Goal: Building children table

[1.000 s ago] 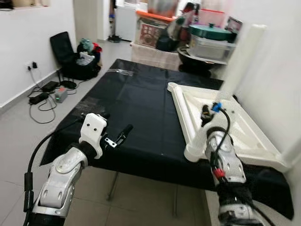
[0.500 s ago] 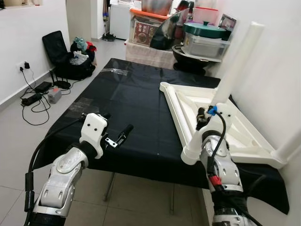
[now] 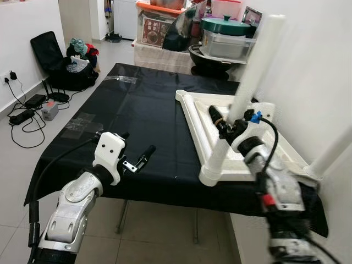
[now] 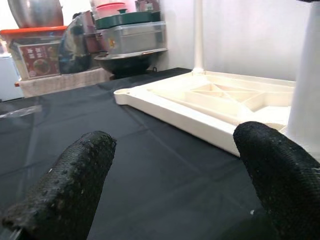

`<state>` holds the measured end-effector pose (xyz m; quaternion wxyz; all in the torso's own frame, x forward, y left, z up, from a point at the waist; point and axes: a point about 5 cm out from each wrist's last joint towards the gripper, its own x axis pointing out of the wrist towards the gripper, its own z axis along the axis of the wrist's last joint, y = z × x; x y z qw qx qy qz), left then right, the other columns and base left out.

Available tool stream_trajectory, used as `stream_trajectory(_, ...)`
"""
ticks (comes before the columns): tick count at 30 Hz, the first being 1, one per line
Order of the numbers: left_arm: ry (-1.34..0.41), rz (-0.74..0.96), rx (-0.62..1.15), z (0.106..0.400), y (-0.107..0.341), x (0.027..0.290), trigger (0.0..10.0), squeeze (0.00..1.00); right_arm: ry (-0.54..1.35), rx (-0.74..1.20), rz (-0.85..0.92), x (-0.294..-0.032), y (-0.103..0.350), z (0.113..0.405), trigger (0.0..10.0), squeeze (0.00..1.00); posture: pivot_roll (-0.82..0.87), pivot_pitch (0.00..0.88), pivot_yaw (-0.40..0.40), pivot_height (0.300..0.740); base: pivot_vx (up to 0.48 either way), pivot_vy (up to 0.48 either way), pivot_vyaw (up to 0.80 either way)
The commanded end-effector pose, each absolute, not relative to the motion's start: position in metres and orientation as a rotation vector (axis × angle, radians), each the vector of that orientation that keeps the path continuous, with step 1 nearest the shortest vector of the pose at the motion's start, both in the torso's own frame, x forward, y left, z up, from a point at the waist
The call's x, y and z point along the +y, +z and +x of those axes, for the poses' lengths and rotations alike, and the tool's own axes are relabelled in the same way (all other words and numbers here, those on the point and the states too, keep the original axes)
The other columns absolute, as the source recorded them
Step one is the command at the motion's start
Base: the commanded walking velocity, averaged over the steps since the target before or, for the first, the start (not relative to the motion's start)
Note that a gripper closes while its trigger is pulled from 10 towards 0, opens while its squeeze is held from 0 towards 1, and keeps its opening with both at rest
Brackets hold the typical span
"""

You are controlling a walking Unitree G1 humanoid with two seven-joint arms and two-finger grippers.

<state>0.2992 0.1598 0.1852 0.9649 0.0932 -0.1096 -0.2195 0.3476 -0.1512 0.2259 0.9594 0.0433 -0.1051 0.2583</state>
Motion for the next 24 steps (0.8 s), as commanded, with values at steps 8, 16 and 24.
stream_trajectory(8,-0.454,0.180,-0.215,0.299,0.183,0.157,10.0,0.00,0.675,-0.049,-0.046,-0.118,0.181,0.347,3.0,0.00,0.15,0.000,-0.170,0.740,0.000,0.000,0.00)
stream_trajectory(16,-0.463,0.191,-0.219,0.301,0.185,0.159,10.0,0.00,0.628,-0.013,-0.030,-0.129,0.174,0.353,0.0,0.00,0.15,0.000,-0.164,0.740,0.000,0.000,0.00)
stream_trajectory(24,-0.471,0.184,-0.218,0.302,0.183,0.155,10.0,0.00,0.268,0.017,0.042,-0.160,0.167,0.362,0.0,0.00,0.13,0.000,-0.153,0.740,0.000,0.000,0.00)
